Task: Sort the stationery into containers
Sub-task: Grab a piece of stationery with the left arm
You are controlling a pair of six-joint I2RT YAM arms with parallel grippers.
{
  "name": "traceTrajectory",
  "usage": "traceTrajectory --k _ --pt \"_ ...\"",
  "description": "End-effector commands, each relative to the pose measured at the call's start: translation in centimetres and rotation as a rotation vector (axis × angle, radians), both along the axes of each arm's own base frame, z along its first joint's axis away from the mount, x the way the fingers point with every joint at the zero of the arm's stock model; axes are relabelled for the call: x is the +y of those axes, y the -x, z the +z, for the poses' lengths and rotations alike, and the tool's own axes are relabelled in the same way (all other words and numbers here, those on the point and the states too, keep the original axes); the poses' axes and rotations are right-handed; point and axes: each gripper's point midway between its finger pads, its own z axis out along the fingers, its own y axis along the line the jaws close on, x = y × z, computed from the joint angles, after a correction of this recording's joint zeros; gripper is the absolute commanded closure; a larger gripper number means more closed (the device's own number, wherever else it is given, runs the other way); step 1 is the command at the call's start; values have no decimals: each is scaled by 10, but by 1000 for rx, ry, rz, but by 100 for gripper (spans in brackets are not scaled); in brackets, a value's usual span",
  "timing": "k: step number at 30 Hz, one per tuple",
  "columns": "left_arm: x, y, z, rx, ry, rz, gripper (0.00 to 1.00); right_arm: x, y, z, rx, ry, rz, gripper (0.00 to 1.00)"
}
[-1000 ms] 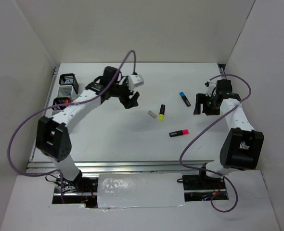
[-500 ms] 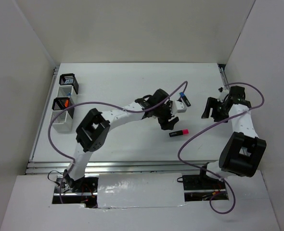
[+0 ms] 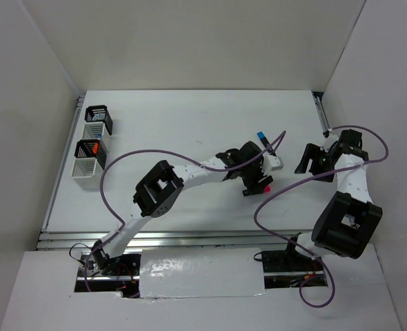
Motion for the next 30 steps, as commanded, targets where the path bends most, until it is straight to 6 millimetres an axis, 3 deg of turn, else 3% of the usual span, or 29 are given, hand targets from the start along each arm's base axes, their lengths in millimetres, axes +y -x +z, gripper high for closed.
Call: traceTrajectory --k 1,8,11,15,19,20,22,23,25,26,27,28,29,30 --pt "-16 -8 -8 -17 19 30 29 1 6 9 -20 -3 11 21" --pt "-18 -10 -29 -58 -76 58 33 -4 9 10 -20 0 -1 21" --pt "-10 -7 -35 -85 -141 57 43 -4 9 11 -23 0 -2 21" --pt "16 -1 -39 -78 -241 49 59 -5 7 12 -30 4 -2 21" --pt "59 12 -38 -33 -335 44 73 -5 6 11 -34 5 -1 21" --pt "68 9 -34 -22 -335 56 81 -4 6 10 -33 1 1 21" --pt "85 14 -24 28 -314 68 89 -4 4 10 -38 -4 0 21" --pt "98 4 -11 46 -280 119 94 -3 4 10 -41 -13 2 22" --pt "102 -2 10 82 -195 135 97 -2 1 11 -51 -19 2 21" --pt "113 -17 17 88 -145 178 100 -1 2 10 -48 -27 3 21" --pt "116 -25 51 76 -58 213 100 -1 1 11 -56 -28 4 22" --pt "128 -37 68 98 17 228 100 0 0 12 -59 -29 5 22" --pt "143 -36 68 127 52 249 100 1 0 12 -60 -31 8 22" --pt "143 -47 120 73 208 277 100 1 0 13 -62 -29 11 22"
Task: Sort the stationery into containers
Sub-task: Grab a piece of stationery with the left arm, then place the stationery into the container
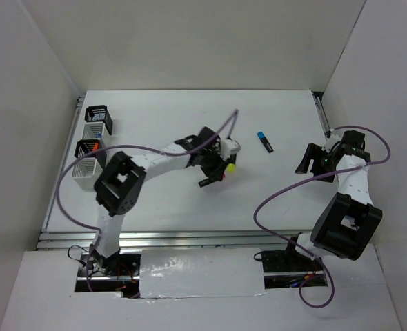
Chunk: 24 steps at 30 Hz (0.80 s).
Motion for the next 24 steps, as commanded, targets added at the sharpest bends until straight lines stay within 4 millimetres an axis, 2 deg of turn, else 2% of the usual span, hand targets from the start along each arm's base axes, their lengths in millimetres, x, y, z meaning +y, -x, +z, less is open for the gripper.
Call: traceTrajectory --k 1,2,3,4,5,6,7,8,9,10,11,12,13,15,16,18,19,20,21,24 --pt "28 -47 130 -131 408 120 100 2 -3 10 -48 -3 9 22" --pt "43 -40 131 -98 473 131 100 2 -4 10 -51 1 12 22" --pt "57 -46 184 -230 594 124 100 2 -5 11 -54 2 17 22" --pt "92 -63 195 -271 629 183 100 3 -5 11 -54 3 21 22" --pt "110 -54 208 -278 675 186 100 3 -7 12 -56 7 26 22" --pt "129 -59 222 -332 701 206 100 4 -7 13 -58 6 32 22" --pt "168 -70 216 -357 691 280 100 4 -8 12 -55 3 33 22" --pt "186 -64 232 -433 694 256 100 5 -10 13 -56 4 38 22" --pt "204 -65 237 -485 676 268 100 6 -12 13 -60 2 41 22" --pt "238 -71 232 -508 631 339 100 7 -13 12 -56 -6 47 22" --pt "262 -71 234 -577 582 358 100 8 -15 12 -56 -3 47 22" --pt "277 -71 232 -605 549 364 100 9 -17 12 -57 -7 47 22" --pt "312 -74 228 -621 518 436 100 12 -19 11 -62 -15 55 22" --pt "342 -72 218 -612 521 481 100 14 -23 9 -61 -20 54 22" --pt "374 -73 215 -631 510 548 100 18 -24 8 -59 -27 62 22" --pt "398 -75 204 -610 523 593 100 22 -26 6 -56 -29 68 22" --pt "433 -78 198 -644 505 659 100 25 -28 5 -53 -29 75 22" --pt "434 -81 195 -628 527 675 100 28 -29 6 -55 -27 83 22" --pt "452 -81 193 -629 534 725 100 28 -31 6 -54 -24 88 22" --pt "483 -91 184 -647 547 774 100 31 -34 11 -60 -6 102 22"
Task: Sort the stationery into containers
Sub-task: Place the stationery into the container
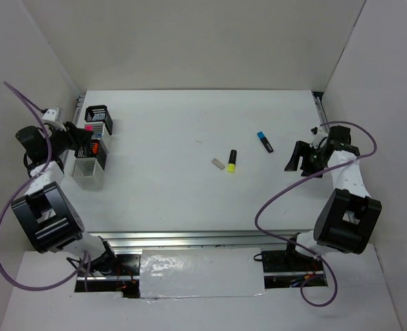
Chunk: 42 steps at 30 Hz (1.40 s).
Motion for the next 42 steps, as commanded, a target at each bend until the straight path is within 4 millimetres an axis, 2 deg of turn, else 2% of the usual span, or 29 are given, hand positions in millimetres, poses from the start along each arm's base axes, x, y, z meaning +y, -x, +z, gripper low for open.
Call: traceTrajectory --k 1,3,6,10,15,20,27,30,31,35,36,37,39,42 --pt "19 -9 24 -143 -44 -27 100 -2 -19 17 -62 36 9 22" --pt "34 -12 23 -151 -65 5 100 -2 -20 19 -67 47 13 22" --pt "53 -18 7 -136 -47 48 99 0 -20 20 -70 51 19 22" --pt "65 -24 -2 -147 -46 80 94 3 -23 20 -74 59 29 22" --pt "67 -33 0 -186 -44 91 90 9 -24 20 -66 60 42 22" --pt "67 -35 -9 -194 -71 93 76 10 -26 21 -69 66 48 22" --pt "62 -28 -13 -221 -83 67 66 13 -26 20 -67 76 58 22" --pt "57 -24 -16 -223 -75 47 59 13 -26 20 -63 76 61 22" --pt "58 -21 -16 -230 -76 49 52 13 -26 20 -64 77 60 22" --pt "54 -17 -18 -231 -72 32 38 17 -27 22 -63 83 79 22" --pt "54 -15 -17 -231 -70 32 28 19 -26 23 -65 91 90 22" --pt "53 -14 -15 -235 -71 30 22 25 -27 24 -68 101 110 22" --pt "51 -13 -11 -245 -76 22 21 33 -28 28 -77 119 136 22" --pt "50 -10 13 -284 -84 25 21 57 -35 34 -92 144 205 22"
